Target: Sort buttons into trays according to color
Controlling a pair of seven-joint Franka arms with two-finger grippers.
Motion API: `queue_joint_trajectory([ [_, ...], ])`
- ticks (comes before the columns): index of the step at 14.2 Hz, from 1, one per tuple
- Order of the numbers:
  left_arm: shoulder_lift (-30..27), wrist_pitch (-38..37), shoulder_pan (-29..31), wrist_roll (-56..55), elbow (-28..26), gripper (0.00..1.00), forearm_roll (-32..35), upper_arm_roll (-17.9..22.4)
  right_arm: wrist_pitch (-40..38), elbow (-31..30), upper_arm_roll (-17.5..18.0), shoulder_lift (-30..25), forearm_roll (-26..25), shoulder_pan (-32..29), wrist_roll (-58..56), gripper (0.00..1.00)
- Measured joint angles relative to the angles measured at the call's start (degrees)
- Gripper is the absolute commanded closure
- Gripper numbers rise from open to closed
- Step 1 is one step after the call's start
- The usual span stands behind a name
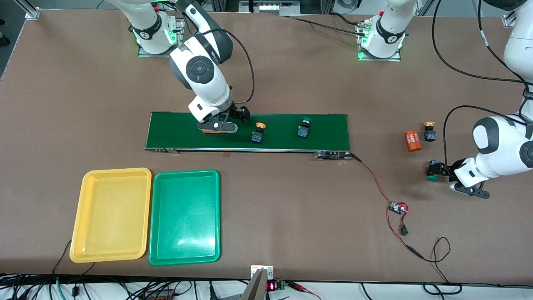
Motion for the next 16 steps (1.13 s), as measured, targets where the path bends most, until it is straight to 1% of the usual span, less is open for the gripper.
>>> queue_joint_trajectory([
  [3, 0.2, -0.3, -0.1, 0.2, -0.7, 0.0, 0.0, -0.2, 0.0, 0.6, -0.1, 0.7, 0.0, 0.0, 0.2, 0.0],
  [4, 0.2, -0.7, -0.1, 0.2, -0.9, 0.05, 0.0, -0.3, 0.1, 1.0, -0.1, 1.1, 0.0, 0.0, 0.2, 0.0],
  [5, 0.2, -1.2, -0.1, 0.2, -1.0, 0.24, 0.0, -0.4, 0.1, 1.7, -0.2, 1.7, 0.0, 0.0, 0.2, 0.0],
  [6, 0.2, -1.6, -0.1, 0.3, -1.0, 0.45, 0.0, -0.4, 0.2, 2.8, -0.4, 2.4, 0.0, -0.1, 0.2, 0.0],
  [7, 0.1, -2.3, -0.1, 0.5, -1.0, 0.62, 0.0, -0.5, 0.3, 4.1, -0.5, 3.3, 0.0, -0.1, 0.2, 0.0],
  [8, 0.0, -3.2, -0.1, 0.6, -0.9, 0.76, 0.0, -0.6, 0.3, 5.7, -0.6, 4.3, 0.0, -0.1, 0.2, 0.0],
  [9, -0.4, -3.9, -0.1, 0.7, -0.9, 0.86, 0.0, -0.7, 0.3, 7.1, -0.6, 5.3, 0.0, -0.1, 0.2, 0.0],
  [10, -0.7, -4.5, -0.1, 0.7, -0.9, 0.93, 0.0, -0.8, 0.3, 8.1, -0.6, 6.3, 0.0, -0.1, 0.2, 0.0],
  [11, -1.0, -5.0, -0.2, 0.8, -0.9, 0.97, 0.0, -0.9, 0.3, 8.7, -0.6, 7.0, -0.1, -0.1, 0.2, 0.0],
  [12, -1.5, -5.4, -0.2, 0.9, -0.9, 1.0, 0.0, -1.1, 0.3, 9.0, -0.6, 7.7, -0.4, -0.1, 0.2, 0.0],
  [14, -3.1, -6.6, -1.1, 1.2, -0.8, 1.0, 0.0, -1.5, 0.3, 9.1, -0.6, 8.8, -1.2, 0.0, 0.2, 0.0],
  [16, -6.4, -9.1, -3.1, 1.3, -0.5, 1.0, 0.1, -1.9, 0.3, 9.1, -0.6, 9.7, -1.4, 0.1, 0.2, 0.0],
])
